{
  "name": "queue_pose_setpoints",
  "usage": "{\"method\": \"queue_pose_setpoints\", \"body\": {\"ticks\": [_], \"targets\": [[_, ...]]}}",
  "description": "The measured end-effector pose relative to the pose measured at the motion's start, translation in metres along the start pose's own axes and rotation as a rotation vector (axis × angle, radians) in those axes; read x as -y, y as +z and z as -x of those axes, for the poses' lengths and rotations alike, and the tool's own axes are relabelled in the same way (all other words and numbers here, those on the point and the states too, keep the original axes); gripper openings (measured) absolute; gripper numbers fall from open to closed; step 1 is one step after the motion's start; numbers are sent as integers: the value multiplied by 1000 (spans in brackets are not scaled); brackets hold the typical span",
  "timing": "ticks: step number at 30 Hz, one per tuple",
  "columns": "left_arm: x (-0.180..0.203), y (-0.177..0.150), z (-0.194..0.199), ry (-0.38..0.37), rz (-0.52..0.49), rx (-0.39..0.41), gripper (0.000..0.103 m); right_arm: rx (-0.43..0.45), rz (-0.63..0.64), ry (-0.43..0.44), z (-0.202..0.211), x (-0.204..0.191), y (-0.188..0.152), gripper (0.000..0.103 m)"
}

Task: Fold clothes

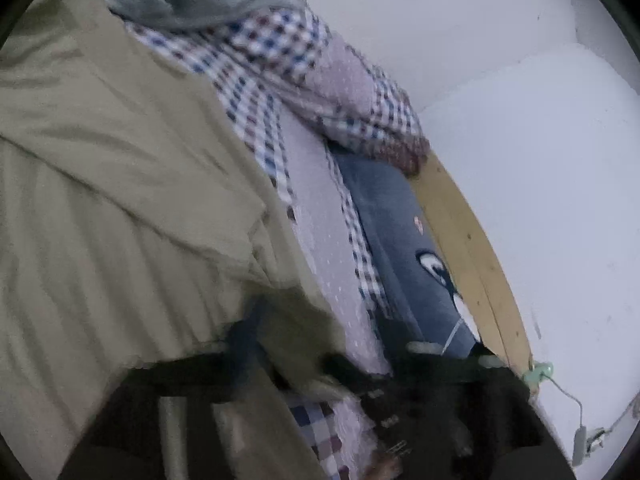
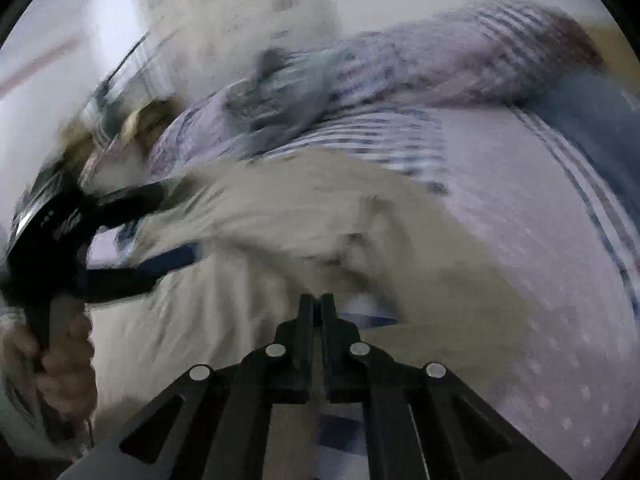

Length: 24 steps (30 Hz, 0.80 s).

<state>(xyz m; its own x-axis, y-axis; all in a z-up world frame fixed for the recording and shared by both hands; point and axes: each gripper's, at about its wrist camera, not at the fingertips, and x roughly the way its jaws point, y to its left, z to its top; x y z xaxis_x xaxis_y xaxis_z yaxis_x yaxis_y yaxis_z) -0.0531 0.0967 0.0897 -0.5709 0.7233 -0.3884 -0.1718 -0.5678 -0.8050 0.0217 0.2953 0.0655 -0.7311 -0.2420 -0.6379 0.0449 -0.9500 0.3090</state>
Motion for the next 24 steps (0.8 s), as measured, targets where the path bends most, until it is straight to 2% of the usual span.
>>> {"method": "queue_pose_setpoints", "body": {"ticks": [2, 4, 7, 9, 12, 14, 19, 20, 21, 22, 24], "targets": [[-9, 5, 1, 36, 4, 1, 87, -23, -153, -141, 4, 42, -3, 5], [-16, 5, -8, 82, 2, -41, 87, -32, -345, -259, 11, 86, -12, 6], [-21, 0, -26, 126, -27, -114, 87, 19, -491, -299, 29, 118, -19, 8], [-15, -6, -43, 143, -89, -168, 87, 49, -495, -295, 35, 119, -17, 14], [5, -22, -68, 221, -285, -230, 87, 70, -456, -246, 37, 109, -13, 30], [19, -34, -82, 269, -435, -254, 86, 76, -422, -222, 36, 99, -9, 32], [58, -60, -99, 304, -701, -261, 79, 96, -385, -188, 37, 88, -5, 34], [61, -61, -107, 316, -721, -279, 65, 101, -388, -180, 39, 89, -6, 34], [63, -61, -116, 328, -730, -305, 31, 107, -391, -173, 41, 90, -6, 34], [65, -61, -125, 340, -738, -331, 7, 112, -395, -169, 43, 91, -6, 34], [72, -53, -125, 261, -675, -359, 3, 129, -405, -159, 49, 96, -7, 34]]}}
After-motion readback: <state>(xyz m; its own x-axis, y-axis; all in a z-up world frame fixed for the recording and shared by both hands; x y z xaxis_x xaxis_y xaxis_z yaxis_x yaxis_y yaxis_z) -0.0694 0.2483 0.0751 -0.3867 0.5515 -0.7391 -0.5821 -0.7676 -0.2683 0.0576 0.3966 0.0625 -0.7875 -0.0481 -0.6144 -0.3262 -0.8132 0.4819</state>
